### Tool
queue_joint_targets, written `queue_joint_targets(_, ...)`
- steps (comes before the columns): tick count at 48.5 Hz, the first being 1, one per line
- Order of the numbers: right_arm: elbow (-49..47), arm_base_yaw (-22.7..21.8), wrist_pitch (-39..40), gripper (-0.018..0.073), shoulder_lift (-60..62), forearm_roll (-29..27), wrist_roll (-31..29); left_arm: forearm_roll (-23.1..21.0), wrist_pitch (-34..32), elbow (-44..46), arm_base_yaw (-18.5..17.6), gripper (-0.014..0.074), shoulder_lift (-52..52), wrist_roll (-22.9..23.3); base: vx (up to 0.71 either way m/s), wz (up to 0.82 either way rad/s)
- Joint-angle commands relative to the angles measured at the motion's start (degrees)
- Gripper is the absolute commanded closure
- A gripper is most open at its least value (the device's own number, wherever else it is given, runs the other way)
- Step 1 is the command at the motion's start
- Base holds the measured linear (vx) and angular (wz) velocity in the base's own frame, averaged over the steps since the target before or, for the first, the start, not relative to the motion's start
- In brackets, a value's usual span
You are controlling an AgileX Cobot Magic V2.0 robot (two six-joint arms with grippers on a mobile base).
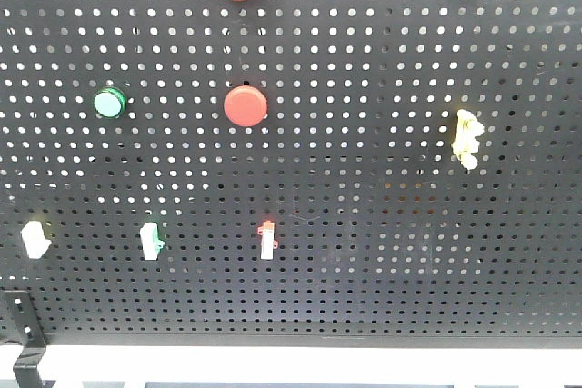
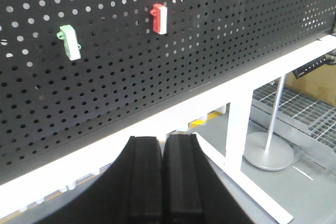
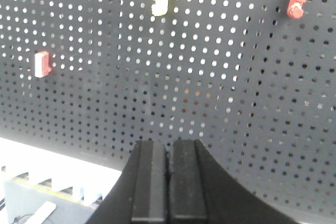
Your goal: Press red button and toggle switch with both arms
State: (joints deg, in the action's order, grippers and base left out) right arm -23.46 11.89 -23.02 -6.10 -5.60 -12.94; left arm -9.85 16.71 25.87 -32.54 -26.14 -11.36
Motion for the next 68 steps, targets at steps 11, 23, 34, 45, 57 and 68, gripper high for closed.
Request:
queue_joint_targets(11,-1.44,-0.24,2.98,0.0562,-0.76,0.44,-0.31,-0.32,-4.09,1.69,-0.16,0.0595,-0.17,0.43,0.0,0.0)
queue_joint_targets(23,-1.44,-0.24,2.98,0.0562,-0.76,0.44,-0.31,-0.32,-4.61,-0.53,0.12,0.0595,-0.11,0.43,0.0,0.0)
queue_joint_targets(34,-1.44,-0.24,2.98,0.0562,-0.76,0.44,-0.31,3.35,-8.15,-11.31,10.49,0.0595,3.97,-0.55,0.0,0.01)
queue_joint_targets(45,-1.44,-0.24,2.98,0.0562,-0.76,0.44,-0.31,3.29,-16.34,-25.78,21.01,0.0595,15.67,0.57,0.0,0.0)
queue_joint_targets(57,-1.44,-0.24,2.97,0.0562,-0.81,0.44,-0.31,3.26,-13.62,-29.35,23.56,0.0595,28.1,2.95,0.0,0.0)
queue_joint_targets(68,-1.44,-0.24,2.91,0.0562,-0.81,0.44,-0.31,3.14,-13.11,-29.35,23.56,0.0595,27.75,2.97,0.0,0.0)
